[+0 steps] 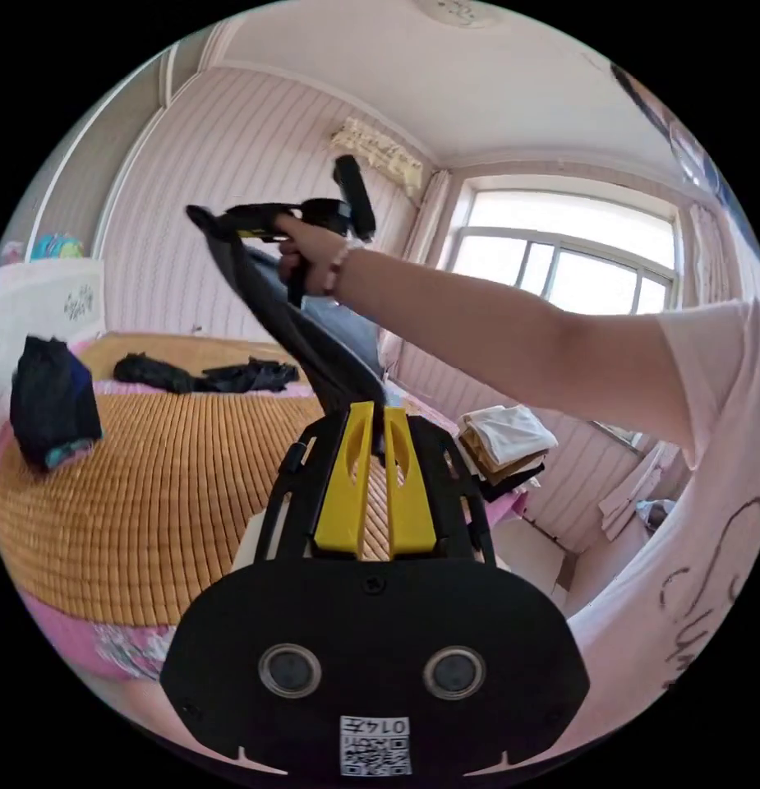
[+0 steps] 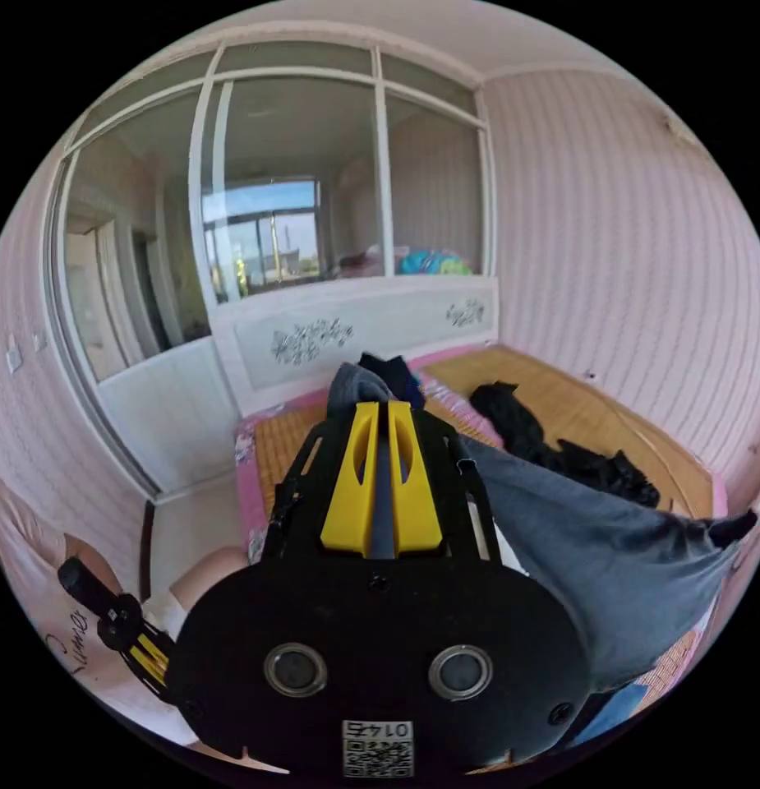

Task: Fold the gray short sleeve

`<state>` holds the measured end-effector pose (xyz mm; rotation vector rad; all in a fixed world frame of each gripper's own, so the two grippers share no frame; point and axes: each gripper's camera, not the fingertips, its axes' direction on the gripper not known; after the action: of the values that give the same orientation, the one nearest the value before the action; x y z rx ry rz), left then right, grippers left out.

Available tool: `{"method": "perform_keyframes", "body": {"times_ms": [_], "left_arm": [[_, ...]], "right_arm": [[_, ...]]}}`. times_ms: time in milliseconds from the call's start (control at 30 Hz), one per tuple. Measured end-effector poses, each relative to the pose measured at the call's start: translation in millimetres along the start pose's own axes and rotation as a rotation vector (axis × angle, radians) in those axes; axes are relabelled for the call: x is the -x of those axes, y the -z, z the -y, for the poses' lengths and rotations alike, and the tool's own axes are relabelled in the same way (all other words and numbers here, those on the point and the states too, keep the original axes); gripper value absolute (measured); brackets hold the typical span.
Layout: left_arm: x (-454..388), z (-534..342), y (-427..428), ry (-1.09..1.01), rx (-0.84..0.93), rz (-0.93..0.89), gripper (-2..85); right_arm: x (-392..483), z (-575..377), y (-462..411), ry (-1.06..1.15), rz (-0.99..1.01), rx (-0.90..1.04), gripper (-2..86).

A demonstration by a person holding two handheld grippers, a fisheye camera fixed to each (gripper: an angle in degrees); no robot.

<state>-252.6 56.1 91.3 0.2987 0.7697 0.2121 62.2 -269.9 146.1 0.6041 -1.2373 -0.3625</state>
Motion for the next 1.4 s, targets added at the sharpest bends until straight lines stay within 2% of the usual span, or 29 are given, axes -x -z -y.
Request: {"method": "perform_keyframes", "body": {"times_ms": [33, 100, 167, 233, 300, 433, 633, 733, 867, 933, 1000, 1167, 1400], "left_arm": [[5, -13, -8, 0.018, 0.013, 0.004, -0.1], [31, -55, -47, 0.088, 0.181, 0.036, 0.3], [54, -77, -66, 0.163, 0.338, 0.062, 0.4], [71, -89, -71, 0.233, 0.427, 0.018, 0.2], [80, -87, -59, 0.251, 0.407, -0.056, 0.1], [90, -74, -33, 0.278, 0.347, -0.044, 2.9], [166, -48, -18, 0.225, 0.445, 0.397, 7.7], [216, -44, -29, 0.287, 0.531, 0.476, 9.6], [252, -48, -67, 0.361, 0.667, 0.442, 10.7], [258, -54, -83, 0.387, 0.752, 0.413, 7.6], [263, -46, -77, 0.402, 0.726, 0.435, 2.4], [287, -24, -31, 0.497, 0.552, 0.486, 0.5], [307, -18, -23, 0.521, 0.579, 0.577, -0.3]], "right_arm": [[18, -23, -55, 0.03, 0.049, 0.119, 1.6], [39, -66, -115, 0.042, 0.079, 0.256, 2.1], [43, -107, -142, -0.019, 0.114, 0.322, 3.0], [25, -146, -126, -0.128, 0.177, 0.292, 4.4], [8, -175, -89, -0.2, 0.169, 0.207, 5.5], [-9, -255, -3, -0.36, 0.017, 0.132, 7.5], [18, -353, 24, -0.643, -0.064, 0.28, 10.3], [24, -369, 21, -0.748, -0.02, 0.299, 12.1], [21, -363, 26, -0.774, -0.02, 0.297, 13.0], [15, -356, 34, -0.77, -0.013, 0.298, 12.9], [12, -349, 43, -0.767, -0.022, 0.295, 12.7], [8, -332, 57, -0.759, -0.005, 0.287, 11.9], [8, -318, 55, -0.894, 0.174, 0.287, 10.8]]}}
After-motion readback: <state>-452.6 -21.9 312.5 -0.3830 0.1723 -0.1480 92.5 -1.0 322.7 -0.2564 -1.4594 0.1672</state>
